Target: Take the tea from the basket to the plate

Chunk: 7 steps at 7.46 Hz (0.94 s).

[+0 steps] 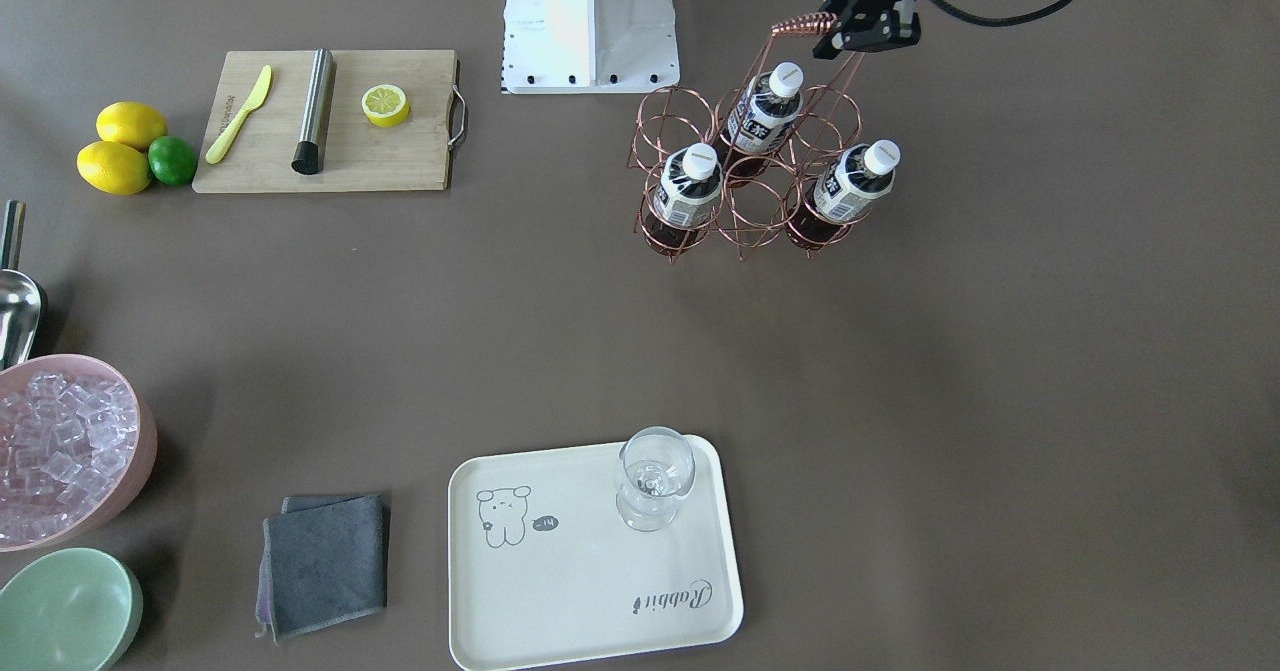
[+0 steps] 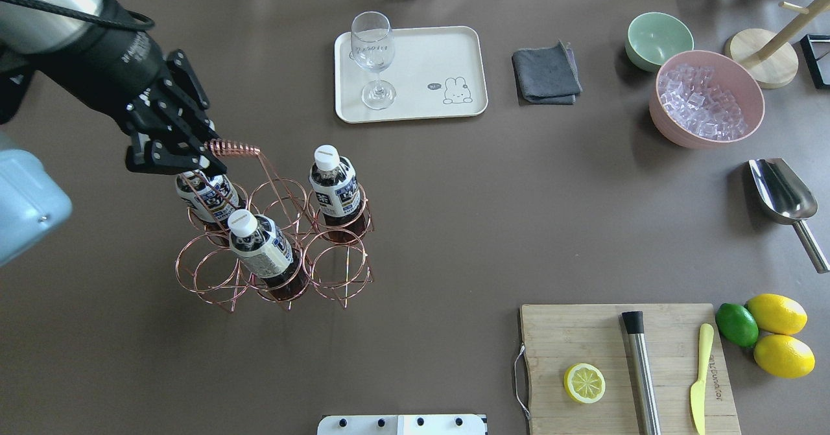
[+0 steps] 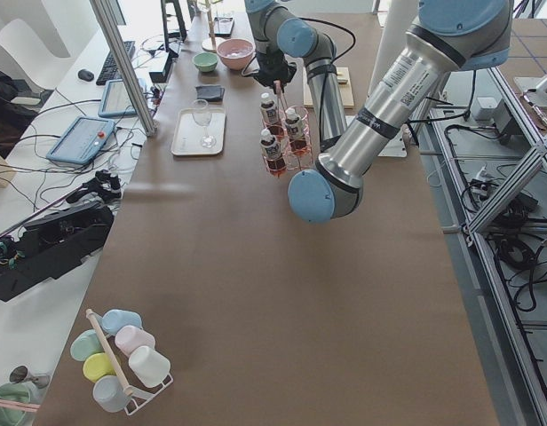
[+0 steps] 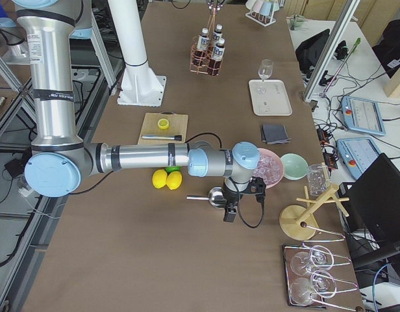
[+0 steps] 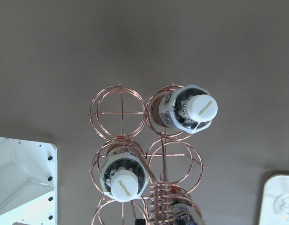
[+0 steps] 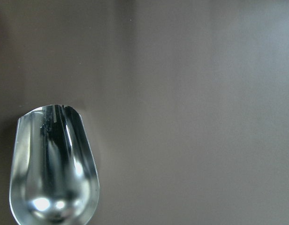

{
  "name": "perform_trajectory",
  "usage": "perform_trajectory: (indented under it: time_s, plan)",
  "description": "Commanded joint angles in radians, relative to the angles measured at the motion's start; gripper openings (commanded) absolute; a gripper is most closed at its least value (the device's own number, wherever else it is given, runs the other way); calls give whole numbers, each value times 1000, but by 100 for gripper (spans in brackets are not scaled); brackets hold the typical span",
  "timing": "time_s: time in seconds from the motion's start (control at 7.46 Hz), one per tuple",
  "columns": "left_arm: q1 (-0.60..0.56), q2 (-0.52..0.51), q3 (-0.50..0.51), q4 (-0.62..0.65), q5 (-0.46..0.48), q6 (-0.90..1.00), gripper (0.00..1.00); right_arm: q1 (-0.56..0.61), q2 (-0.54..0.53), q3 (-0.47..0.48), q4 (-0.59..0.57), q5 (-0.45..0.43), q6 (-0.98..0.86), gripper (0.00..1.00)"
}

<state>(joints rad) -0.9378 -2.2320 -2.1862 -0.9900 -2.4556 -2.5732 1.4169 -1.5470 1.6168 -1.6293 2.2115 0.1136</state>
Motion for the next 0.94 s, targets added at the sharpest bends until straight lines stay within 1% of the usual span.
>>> perform_trajectory:
  time_s: [0.0, 0.13, 0.27, 0.4, 0.54, 0.67, 0.8]
  plan:
    - [111, -56, 85, -183, 7, -133, 0, -35, -1, 31, 0, 4, 9, 100]
    - [138, -89, 123, -188, 7, -162, 0, -41, 1, 41, 0, 4, 12, 100]
    - [174, -93, 117, -199, 32, -192, 0, -45, -1, 37, 0, 4, 12, 100]
    - [226, -90, 124, -244, 102, -223, 0, -64, -1, 22, 0, -1, 14, 100]
    - [284, -92, 143, -289, 186, -266, 0, -67, -1, 35, 0, -1, 14, 100]
    - [296, -118, 155, -300, 210, -290, 0, -62, 1, 66, 0, 5, 15, 100]
    - [297, -159, 164, -299, 210, -309, 0, -61, 2, 77, 0, 4, 15, 100]
